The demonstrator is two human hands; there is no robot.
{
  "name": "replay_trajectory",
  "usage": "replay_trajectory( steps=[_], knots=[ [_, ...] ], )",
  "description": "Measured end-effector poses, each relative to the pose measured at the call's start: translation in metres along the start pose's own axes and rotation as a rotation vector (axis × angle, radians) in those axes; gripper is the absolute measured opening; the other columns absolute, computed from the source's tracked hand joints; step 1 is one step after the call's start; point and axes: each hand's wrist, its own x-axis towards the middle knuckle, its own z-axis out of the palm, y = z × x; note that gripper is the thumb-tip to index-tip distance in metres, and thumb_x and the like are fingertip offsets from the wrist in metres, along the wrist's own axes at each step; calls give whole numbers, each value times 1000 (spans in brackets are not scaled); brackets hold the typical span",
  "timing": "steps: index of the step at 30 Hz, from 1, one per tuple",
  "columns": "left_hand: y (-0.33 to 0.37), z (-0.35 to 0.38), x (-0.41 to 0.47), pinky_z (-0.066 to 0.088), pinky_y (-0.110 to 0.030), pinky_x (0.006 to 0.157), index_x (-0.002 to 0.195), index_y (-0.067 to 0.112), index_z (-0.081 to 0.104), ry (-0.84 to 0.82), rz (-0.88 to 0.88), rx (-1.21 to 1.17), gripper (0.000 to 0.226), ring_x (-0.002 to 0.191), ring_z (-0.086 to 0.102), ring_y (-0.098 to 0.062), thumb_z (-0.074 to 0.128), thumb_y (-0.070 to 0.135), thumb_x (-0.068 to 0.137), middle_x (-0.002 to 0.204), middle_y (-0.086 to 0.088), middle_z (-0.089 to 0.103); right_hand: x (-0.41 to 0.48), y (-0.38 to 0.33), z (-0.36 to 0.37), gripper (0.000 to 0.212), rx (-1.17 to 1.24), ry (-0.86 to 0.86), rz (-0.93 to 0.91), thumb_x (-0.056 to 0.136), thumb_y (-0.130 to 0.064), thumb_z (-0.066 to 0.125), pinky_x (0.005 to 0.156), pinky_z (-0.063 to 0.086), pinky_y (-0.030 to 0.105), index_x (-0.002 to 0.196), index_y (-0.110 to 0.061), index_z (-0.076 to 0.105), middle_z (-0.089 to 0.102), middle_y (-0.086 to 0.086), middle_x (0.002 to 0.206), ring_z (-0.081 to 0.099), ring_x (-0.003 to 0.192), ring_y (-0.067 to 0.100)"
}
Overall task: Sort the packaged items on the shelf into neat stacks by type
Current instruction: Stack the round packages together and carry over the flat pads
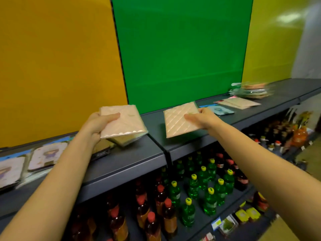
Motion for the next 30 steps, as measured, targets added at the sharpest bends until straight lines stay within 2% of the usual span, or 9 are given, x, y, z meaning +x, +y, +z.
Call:
replay_trajectory(
  steps=[5,7,10,13,16,18,22,26,30],
  knots=[
    [-3,110,1,50,-15,37,86,3,58,-66,-2,-28,2,35,60,-1,59,1,87,108,-17,58,17,26,-93,12,-4,65,10,87,-16,64,48,42,9,84,-12,53,55,5,91,48,62,7],
    [-5,151,2,50,-15,38,91,-2,59,-87,-29,-42,5,34,59,-1,55,1,90,105,-17,59,25,39,-132,24,4,82,9,86,-19,65,64,43,20,104,-11,52,53,4,101,52,73,12],
    [-11,208,2,49,-16,37,117,-11,54,-106,-59,-50,29,33,59,-2,53,2,91,89,-15,61,38,58,-182,48,12,117,5,79,-20,72,65,46,25,119,3,57,64,11,111,60,82,18],
    [-15,257,-1,52,-19,44,123,-5,49,-147,-99,-95,32,55,62,-14,47,1,92,81,-12,59,45,69,-228,5,36,117,45,85,-6,65,46,44,11,87,-2,63,69,0,65,59,46,-2],
    [-14,300,-1,49,-34,83,99,3,51,-194,-138,-151,18,68,55,-16,37,-4,91,98,-14,59,53,76,-263,27,31,143,46,87,-7,63,32,34,7,63,-11,52,52,-12,31,48,28,-5],
    [-11,326,5,44,-36,89,93,5,51,-203,-140,-162,20,80,59,-21,34,-6,91,109,-16,59,63,81,-283,11,18,164,47,85,-12,66,36,38,10,79,-5,61,61,-6,53,56,41,1],
    [-9,374,24,43,-30,88,131,-6,41,-215,-124,-130,38,121,54,-29,38,-6,94,135,-21,51,85,92,-317,24,-5,208,67,83,-18,68,51,40,21,101,-3,64,62,4,77,56,61,12],
    [-10,419,51,45,-33,88,134,-10,38,-281,-115,-102,40,113,56,-27,42,-4,94,137,-23,50,114,102,-343,43,-3,248,67,78,-22,72,68,46,30,112,4,62,67,18,105,60,80,24],
    [-11,465,85,43,-38,96,133,-11,39,-317,-131,-104,38,126,51,-31,41,-5,95,137,-24,49,152,108,-366,38,-16,248,31,81,-20,70,59,43,23,112,2,62,63,11,99,57,69,16]
  ],
)
